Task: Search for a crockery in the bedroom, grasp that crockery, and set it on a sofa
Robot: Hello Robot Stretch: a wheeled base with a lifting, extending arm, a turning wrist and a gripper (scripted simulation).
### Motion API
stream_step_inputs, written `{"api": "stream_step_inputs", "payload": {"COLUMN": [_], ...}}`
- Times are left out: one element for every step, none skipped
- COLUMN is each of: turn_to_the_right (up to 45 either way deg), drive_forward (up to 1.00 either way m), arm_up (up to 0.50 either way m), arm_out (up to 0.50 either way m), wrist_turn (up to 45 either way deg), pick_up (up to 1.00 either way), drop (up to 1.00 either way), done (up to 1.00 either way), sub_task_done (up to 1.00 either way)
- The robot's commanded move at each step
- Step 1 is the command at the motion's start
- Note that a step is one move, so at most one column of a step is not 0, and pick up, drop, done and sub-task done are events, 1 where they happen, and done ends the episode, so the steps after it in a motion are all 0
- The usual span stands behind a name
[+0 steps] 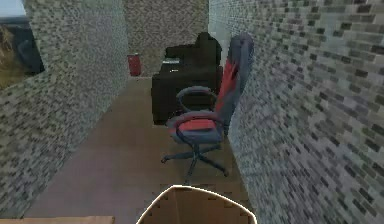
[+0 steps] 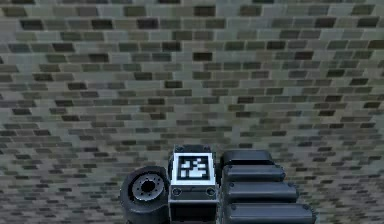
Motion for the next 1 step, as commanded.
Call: {"api": "stream_step_inputs", "payload": {"turn_to_the_right": [0.0], "drive_forward": [0.5], "arm_up": [0.0], "arm_out": [0.0], "wrist_turn": [0.0], "pick_up": [0.0], "drop": [0.0], "done": [0.0], "sub_task_done": [0.0]}}
